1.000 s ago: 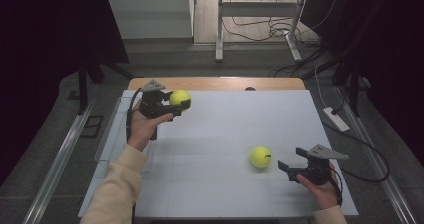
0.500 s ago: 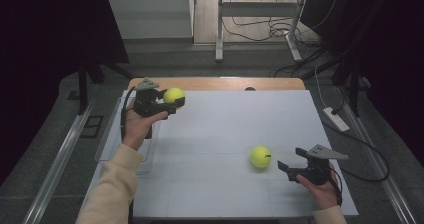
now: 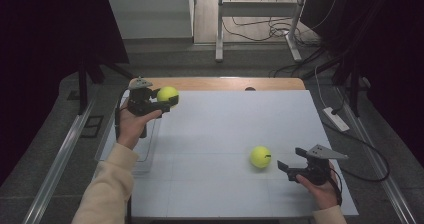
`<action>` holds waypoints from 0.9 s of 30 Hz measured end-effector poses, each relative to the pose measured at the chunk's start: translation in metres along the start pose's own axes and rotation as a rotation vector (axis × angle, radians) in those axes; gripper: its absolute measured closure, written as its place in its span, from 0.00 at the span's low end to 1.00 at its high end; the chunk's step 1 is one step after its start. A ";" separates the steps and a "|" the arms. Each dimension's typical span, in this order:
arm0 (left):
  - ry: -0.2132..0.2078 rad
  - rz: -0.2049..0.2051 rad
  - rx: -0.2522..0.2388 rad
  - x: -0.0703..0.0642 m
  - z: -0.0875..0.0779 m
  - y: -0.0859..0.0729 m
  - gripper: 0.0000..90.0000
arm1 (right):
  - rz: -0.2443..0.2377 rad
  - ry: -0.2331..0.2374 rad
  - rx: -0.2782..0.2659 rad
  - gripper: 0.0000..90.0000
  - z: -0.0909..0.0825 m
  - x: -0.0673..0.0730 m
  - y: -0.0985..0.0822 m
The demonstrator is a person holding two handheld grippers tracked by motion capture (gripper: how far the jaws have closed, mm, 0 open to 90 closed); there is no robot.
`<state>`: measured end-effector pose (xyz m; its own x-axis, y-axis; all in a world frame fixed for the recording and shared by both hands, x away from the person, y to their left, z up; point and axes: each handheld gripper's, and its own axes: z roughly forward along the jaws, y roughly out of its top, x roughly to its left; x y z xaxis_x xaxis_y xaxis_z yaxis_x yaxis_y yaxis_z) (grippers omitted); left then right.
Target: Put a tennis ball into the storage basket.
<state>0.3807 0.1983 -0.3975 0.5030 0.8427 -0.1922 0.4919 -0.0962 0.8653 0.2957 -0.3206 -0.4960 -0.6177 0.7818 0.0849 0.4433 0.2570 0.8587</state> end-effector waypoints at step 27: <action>0.079 -0.041 -0.013 0.027 -0.020 -0.001 0.30 | 0.001 0.002 -0.004 0.10 0.000 0.000 0.001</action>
<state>0.3790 0.2317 -0.3942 0.4250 0.8849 -0.1908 0.5015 -0.0547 0.8634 0.2958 -0.3202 -0.4952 -0.6189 0.7806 0.0870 0.4413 0.2540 0.8607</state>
